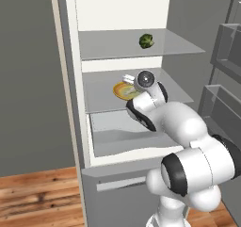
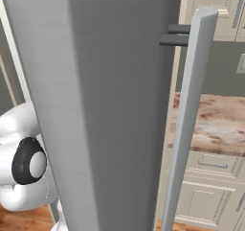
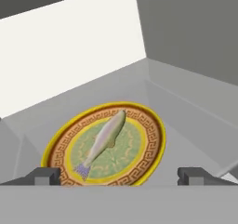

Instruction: Transport the fish from the fridge to the microwave and turn on the microwave.

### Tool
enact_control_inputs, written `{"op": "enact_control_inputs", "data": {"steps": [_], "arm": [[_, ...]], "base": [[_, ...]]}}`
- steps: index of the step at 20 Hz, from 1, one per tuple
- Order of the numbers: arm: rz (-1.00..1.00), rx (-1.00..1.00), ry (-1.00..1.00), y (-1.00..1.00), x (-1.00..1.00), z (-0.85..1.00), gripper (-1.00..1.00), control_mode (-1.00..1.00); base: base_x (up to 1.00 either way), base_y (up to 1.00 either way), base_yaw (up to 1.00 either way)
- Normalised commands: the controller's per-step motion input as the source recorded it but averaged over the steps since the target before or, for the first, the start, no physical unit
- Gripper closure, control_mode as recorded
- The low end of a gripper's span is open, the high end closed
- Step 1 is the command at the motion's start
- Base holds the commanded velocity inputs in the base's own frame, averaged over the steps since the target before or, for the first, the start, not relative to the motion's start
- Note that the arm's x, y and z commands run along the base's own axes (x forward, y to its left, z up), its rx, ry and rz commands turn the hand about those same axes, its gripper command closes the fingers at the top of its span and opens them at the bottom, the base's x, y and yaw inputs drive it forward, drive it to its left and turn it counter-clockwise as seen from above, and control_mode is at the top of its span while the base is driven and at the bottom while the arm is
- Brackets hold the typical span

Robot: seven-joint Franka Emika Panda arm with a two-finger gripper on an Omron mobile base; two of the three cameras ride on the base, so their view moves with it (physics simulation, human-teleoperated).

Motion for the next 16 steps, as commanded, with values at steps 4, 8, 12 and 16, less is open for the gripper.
{"op": "enact_control_inputs", "data": {"steps": [4,8,12,16], "arm": [[0.02,0.01,0.00,-0.05,0.07,0.00,-1.00,-1.00],[0.02,0.00,0.00,-0.08,0.02,0.00,-1.00,-1.00],[0.02,0.00,0.00,-0.06,0.05,-0.01,-1.00,-1.00],[0.02,0.00,0.00,-0.04,0.08,0.00,-1.00,-1.00]], "base": [[0.00,0.00,0.00],[0.00,0.00,0.00],[0.00,0.00,0.00],[0.00,0.00,0.00]]}}
